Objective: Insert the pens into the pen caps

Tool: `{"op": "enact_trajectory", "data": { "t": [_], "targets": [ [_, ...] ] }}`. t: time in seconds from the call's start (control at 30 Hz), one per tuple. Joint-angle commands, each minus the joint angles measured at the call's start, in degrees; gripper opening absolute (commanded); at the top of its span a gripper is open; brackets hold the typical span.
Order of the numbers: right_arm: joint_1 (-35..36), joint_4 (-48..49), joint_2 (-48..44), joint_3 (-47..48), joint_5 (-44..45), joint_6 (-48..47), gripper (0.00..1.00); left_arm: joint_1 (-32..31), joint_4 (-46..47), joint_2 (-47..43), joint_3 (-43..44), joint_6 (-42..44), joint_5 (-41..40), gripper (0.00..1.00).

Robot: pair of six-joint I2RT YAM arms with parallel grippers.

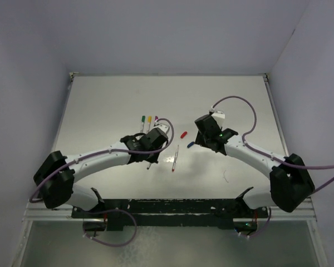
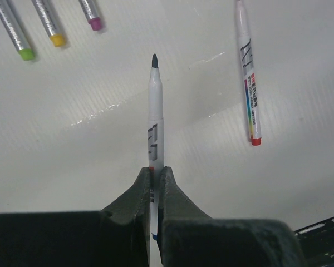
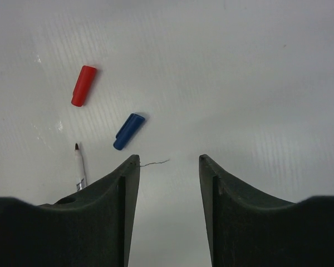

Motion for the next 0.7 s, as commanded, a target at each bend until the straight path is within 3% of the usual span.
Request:
{"op": "enact_trajectory", "data": {
  "t": [0.0, 0.37, 0.67],
  "targets": [
    [-0.2, 2.7, 5.1, 4.5, -3.8, 1.9, 0.51, 0.7, -4.1, -4.5, -0.1, -2.0, -2.3, 0.0],
    [-0.1, 3.3, 13.5, 10.8, -5.6, 4.4, 0.58, 1.9, -4.3, -11.4, -4.8, -3.4, -4.7, 0.0],
    [0.9, 0.2, 17.4, 13.1, -3.7, 7.7, 0.57, 2.2, -4.2, -14.0, -6.1, -2.8, -5.2, 0.0]
  ]
}}
